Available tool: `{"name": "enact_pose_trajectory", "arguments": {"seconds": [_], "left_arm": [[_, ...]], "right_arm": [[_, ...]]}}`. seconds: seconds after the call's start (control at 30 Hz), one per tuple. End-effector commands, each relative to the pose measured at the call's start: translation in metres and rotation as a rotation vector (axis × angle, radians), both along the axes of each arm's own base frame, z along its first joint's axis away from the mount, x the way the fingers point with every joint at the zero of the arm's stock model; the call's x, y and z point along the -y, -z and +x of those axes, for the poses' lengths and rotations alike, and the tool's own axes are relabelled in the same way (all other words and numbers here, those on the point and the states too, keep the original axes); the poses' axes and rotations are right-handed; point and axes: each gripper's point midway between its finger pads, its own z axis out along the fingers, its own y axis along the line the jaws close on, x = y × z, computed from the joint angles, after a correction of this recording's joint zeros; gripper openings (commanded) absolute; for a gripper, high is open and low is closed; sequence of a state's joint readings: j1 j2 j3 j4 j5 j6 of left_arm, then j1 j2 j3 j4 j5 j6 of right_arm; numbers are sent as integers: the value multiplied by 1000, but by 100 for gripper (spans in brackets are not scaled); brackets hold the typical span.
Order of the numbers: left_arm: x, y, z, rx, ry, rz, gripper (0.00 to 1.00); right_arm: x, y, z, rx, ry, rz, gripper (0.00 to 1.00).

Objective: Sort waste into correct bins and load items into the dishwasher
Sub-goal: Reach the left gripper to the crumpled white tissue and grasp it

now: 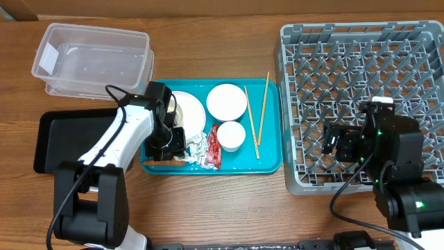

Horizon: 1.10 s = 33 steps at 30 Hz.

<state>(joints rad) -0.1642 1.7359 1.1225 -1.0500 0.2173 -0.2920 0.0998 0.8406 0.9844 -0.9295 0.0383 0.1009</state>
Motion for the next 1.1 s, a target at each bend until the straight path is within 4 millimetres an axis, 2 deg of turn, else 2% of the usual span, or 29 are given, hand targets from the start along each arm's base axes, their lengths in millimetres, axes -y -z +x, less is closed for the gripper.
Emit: {"name": "enact_pose_trajectory", "arguments": {"seconds": [0.0, 0.63, 0.73, 0.8, 0.83, 1.07], "left_arm": [[3, -3, 5, 10, -2, -10, 29], [7, 2, 2, 9, 15, -10, 28], [9, 2, 2, 11, 22, -10, 20], [9, 2, 2, 13, 22, -11, 6], [9, 2, 2, 12, 21, -11, 4], [9, -4, 2, 8, 23, -10, 4]], "right_arm": [[3, -14, 1, 36, 17, -2, 100], [3, -14, 1, 36, 17, -2, 100], [3, -14, 1, 36, 17, -2, 100], [3, -14, 1, 36, 17, -2, 100], [3, -14, 1, 36, 17, -2, 100], [4, -14, 1, 36, 20, -5, 100]]}}
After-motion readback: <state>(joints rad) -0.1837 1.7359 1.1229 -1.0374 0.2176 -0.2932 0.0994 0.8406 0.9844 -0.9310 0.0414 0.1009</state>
